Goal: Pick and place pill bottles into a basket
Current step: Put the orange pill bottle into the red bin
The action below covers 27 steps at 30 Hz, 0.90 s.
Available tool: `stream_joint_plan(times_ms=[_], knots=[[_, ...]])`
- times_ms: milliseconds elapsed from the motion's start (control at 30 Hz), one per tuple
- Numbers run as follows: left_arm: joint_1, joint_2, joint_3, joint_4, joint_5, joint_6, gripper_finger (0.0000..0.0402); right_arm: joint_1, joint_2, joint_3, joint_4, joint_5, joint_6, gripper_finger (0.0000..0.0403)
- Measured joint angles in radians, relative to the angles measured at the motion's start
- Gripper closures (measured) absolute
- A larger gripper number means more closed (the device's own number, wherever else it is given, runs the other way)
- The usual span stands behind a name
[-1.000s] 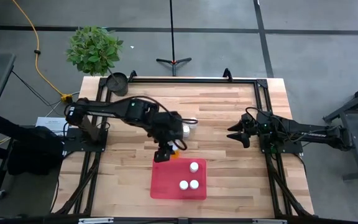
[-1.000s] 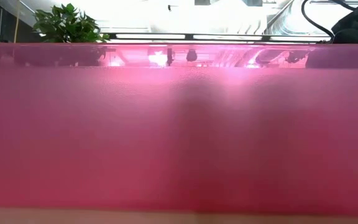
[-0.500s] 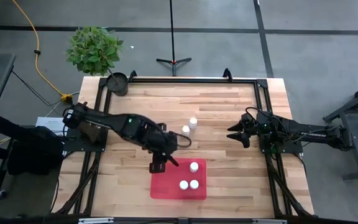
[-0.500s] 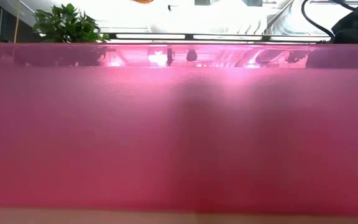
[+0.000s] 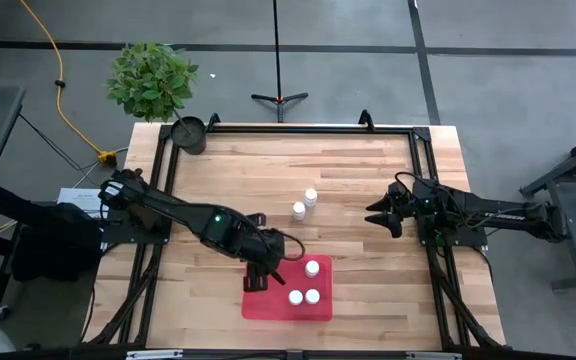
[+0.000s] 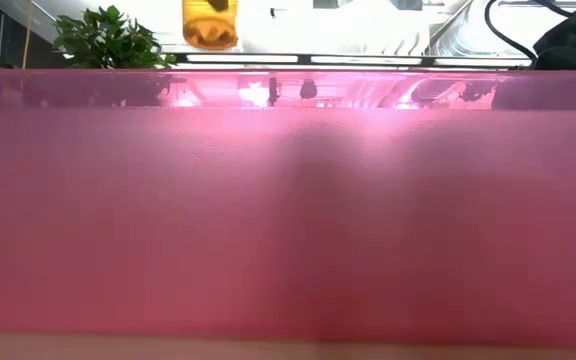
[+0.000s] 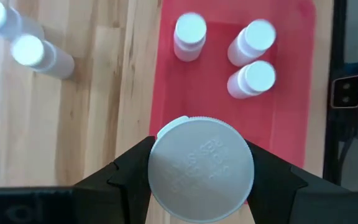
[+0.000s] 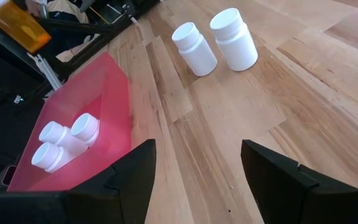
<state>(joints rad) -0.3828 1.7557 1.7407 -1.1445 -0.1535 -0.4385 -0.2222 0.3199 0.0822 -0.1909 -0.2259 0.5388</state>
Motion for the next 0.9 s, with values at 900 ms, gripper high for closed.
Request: stream_joint_plan(times_ms=[900], knots=[[-0.044,0.001,-0.33,0.298,-0.001,-0.147,0.0163,0.0,0.0,0.0,0.0,-0.014,0.0,0.0176]])
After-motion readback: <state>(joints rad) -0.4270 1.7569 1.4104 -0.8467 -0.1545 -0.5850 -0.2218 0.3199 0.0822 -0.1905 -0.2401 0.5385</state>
